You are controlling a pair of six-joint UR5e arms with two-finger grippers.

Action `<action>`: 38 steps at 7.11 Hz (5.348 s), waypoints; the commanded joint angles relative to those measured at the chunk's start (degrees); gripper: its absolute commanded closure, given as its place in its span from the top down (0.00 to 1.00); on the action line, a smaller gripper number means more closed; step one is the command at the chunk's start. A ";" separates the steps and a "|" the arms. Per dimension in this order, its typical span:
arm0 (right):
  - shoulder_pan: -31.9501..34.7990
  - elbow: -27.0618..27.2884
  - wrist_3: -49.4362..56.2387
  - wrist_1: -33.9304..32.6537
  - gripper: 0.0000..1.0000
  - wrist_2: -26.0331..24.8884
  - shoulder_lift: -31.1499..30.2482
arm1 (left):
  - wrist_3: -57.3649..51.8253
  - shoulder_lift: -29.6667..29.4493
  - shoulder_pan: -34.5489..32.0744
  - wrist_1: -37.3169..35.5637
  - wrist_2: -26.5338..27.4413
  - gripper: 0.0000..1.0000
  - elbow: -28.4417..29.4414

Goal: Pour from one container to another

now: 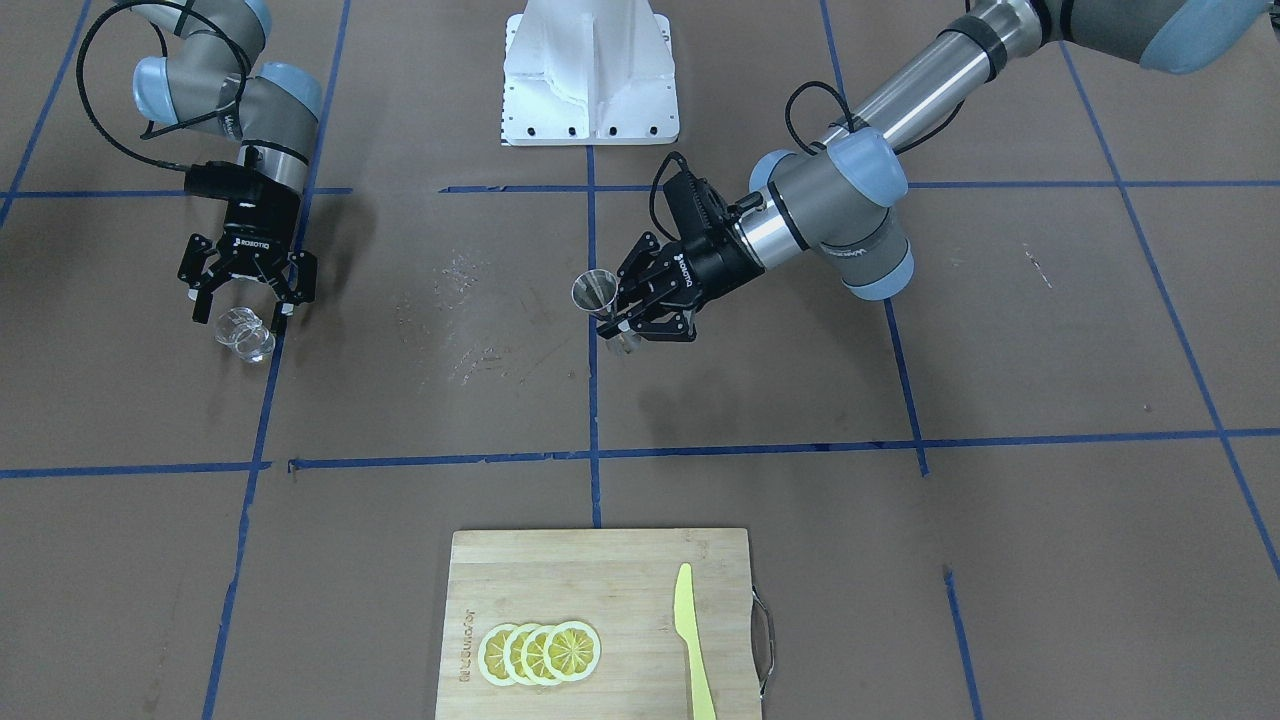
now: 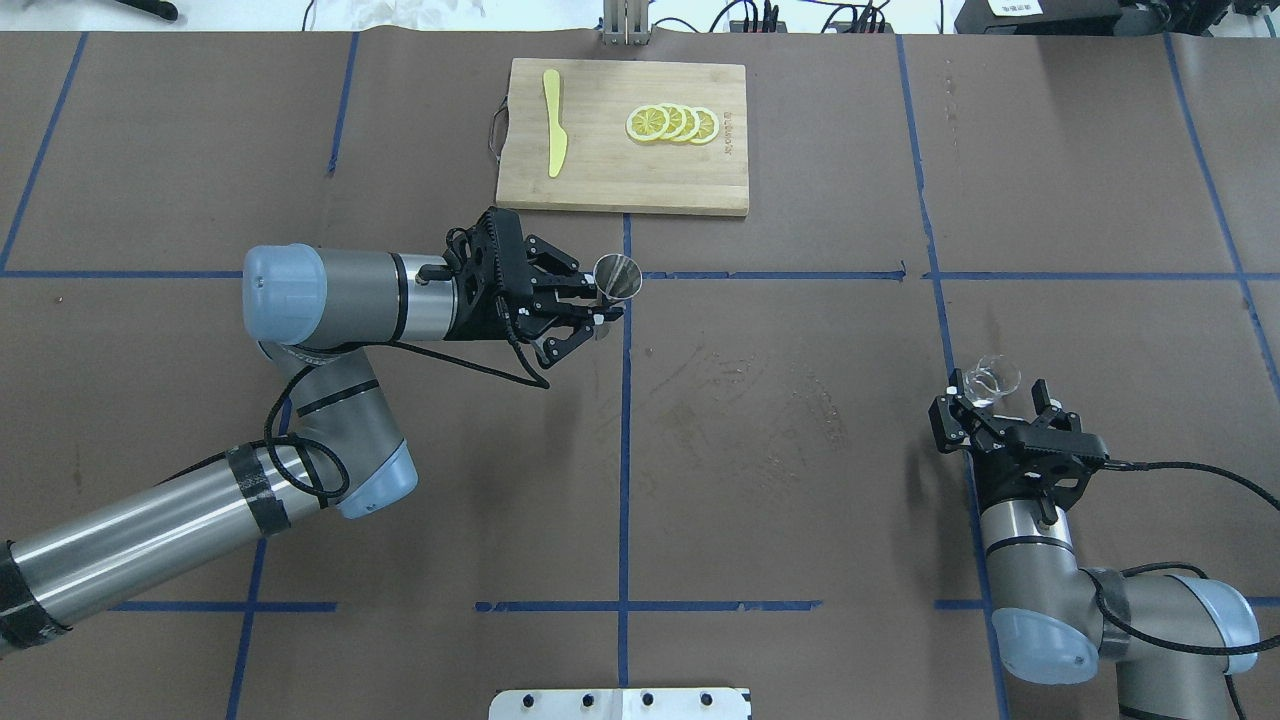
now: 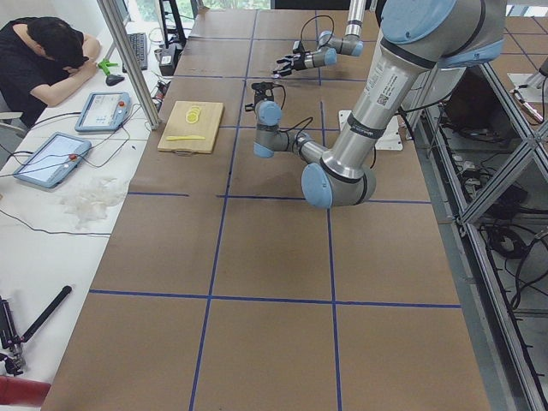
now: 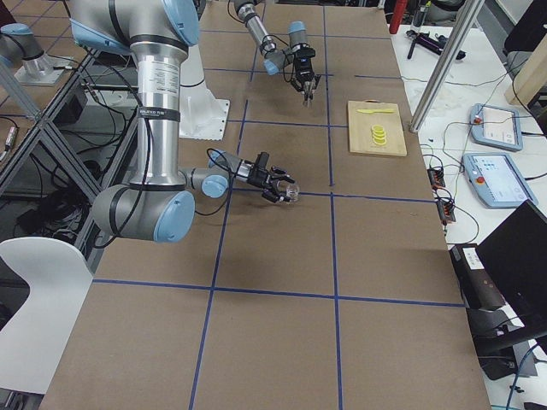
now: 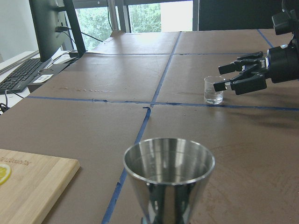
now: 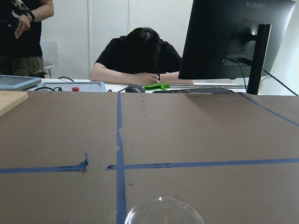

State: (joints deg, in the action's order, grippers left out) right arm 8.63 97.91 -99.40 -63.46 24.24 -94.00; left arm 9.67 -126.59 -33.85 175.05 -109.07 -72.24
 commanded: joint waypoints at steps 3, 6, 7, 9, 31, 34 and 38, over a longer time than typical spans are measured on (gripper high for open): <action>-0.02 -1.93 0.09 0.00 0.95 -0.16 0.14 | 0.00 0.11 0.01 0.03 0.00 0.00 -0.18; -0.10 -1.93 0.17 0.00 0.66 -0.07 0.49 | 0.00 0.20 -0.08 0.12 0.00 0.00 -0.27; -0.10 -1.93 0.18 0.09 0.44 0.02 0.49 | 0.00 0.20 -0.08 0.12 0.00 0.00 -0.27; -0.10 -1.93 0.18 0.09 0.41 0.02 0.49 | 0.00 0.20 -0.08 0.12 0.00 0.00 -0.27; 6.75 4.66 60.11 7.83 0.00 5.02 30.19 | 0.00 0.55 0.01 0.47 0.00 0.00 -0.27; 6.40 4.57 61.87 -6.67 0.00 4.68 35.29 | 0.00 0.55 0.01 0.38 0.00 0.00 -0.27; 5.26 4.92 67.59 -9.76 0.00 3.27 35.73 | 0.00 0.55 -0.08 0.38 0.00 0.00 -0.27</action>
State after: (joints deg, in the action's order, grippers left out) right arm 14.26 102.76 -32.15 -72.97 27.83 -58.33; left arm 9.67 -126.04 -33.85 175.43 -109.07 -72.51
